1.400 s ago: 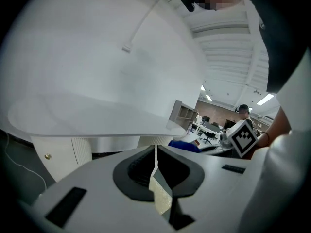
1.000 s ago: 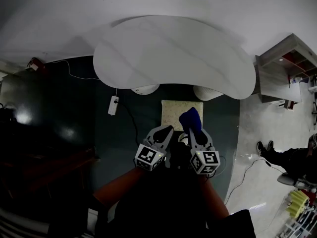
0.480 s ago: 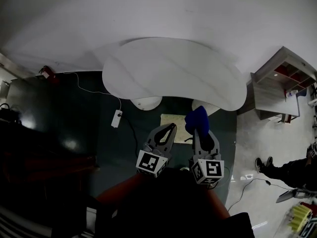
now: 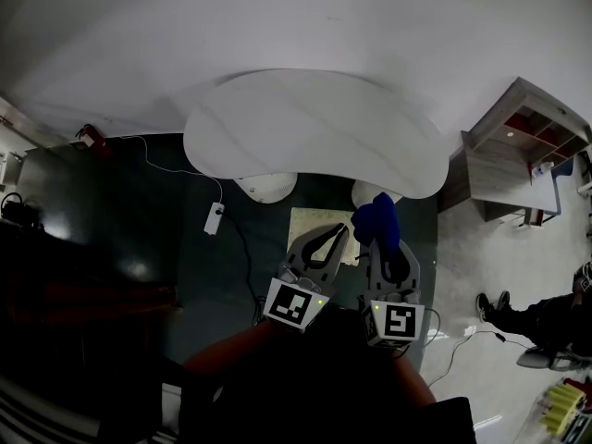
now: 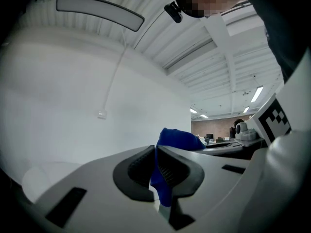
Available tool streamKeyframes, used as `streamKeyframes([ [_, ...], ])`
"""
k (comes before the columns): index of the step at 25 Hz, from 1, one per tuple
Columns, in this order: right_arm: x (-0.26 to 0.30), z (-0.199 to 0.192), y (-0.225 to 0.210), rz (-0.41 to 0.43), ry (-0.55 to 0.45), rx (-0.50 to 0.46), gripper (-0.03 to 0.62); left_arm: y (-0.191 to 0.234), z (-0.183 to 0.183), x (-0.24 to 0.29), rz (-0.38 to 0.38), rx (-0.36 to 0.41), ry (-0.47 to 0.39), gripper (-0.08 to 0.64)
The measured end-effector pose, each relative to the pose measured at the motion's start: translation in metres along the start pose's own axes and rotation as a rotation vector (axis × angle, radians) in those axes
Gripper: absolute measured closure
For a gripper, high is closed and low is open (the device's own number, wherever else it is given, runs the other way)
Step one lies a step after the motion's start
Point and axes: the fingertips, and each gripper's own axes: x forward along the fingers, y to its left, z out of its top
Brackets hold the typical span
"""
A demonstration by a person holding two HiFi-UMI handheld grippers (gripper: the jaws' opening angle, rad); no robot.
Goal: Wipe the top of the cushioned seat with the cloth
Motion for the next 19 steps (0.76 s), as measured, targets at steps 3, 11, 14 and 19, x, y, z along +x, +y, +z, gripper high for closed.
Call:
streamKeyframes([
  [3, -0.010, -0.005, -0.008, 0.001, 0.005, -0.011, 0.497, -0.013, -0.004, 0.001, 0.002, 0.020, 0.007, 0.534],
  [11, -0.027, -0.012, -0.020, 0.004, 0.006, -0.012, 0.499, -0.035, -0.010, -0.004, 0.031, 0.034, 0.005, 0.534],
  [14, -0.036, -0.014, -0.025, 0.002, -0.004, -0.004, 0.499, -0.043, -0.011, -0.007, 0.049, 0.050, 0.019, 0.534],
  [19, -0.052, -0.012, -0.034, 0.002, -0.010, -0.001, 0.500, -0.054, -0.008, -0.014, 0.062, 0.156, 0.087, 0.534],
])
